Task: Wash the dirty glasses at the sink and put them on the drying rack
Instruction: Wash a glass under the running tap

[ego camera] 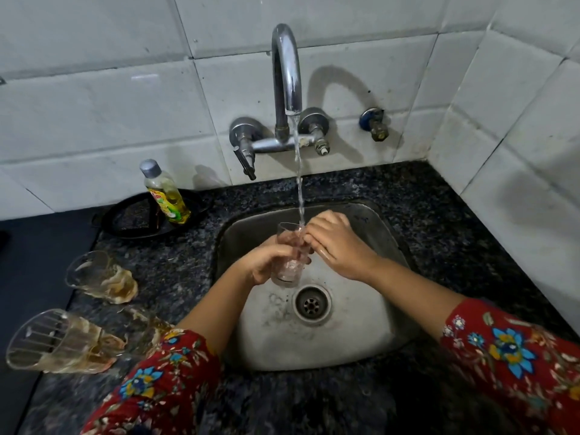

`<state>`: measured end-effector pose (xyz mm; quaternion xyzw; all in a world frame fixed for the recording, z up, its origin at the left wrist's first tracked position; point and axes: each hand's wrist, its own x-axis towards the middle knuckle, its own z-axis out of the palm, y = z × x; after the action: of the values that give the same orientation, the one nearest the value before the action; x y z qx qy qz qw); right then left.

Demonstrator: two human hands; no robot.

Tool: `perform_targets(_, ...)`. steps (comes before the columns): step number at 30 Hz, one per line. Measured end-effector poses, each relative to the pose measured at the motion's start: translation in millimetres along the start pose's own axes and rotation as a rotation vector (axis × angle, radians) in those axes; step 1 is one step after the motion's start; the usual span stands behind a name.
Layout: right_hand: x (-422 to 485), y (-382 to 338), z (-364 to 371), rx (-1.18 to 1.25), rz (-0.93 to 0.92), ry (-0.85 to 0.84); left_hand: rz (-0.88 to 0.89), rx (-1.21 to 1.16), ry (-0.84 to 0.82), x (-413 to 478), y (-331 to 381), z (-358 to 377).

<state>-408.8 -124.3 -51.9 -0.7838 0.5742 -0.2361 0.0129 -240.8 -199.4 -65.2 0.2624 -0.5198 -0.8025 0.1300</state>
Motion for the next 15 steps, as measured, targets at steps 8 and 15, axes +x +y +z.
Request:
perform_targets(8,22,-12,7,0.192,0.377,-0.056,0.182,0.579,0.462,26,-2,28)
perform_targets(15,13,-7,-19,0.205,-0.029,-0.15,0.087,0.179,0.015,10,14,13)
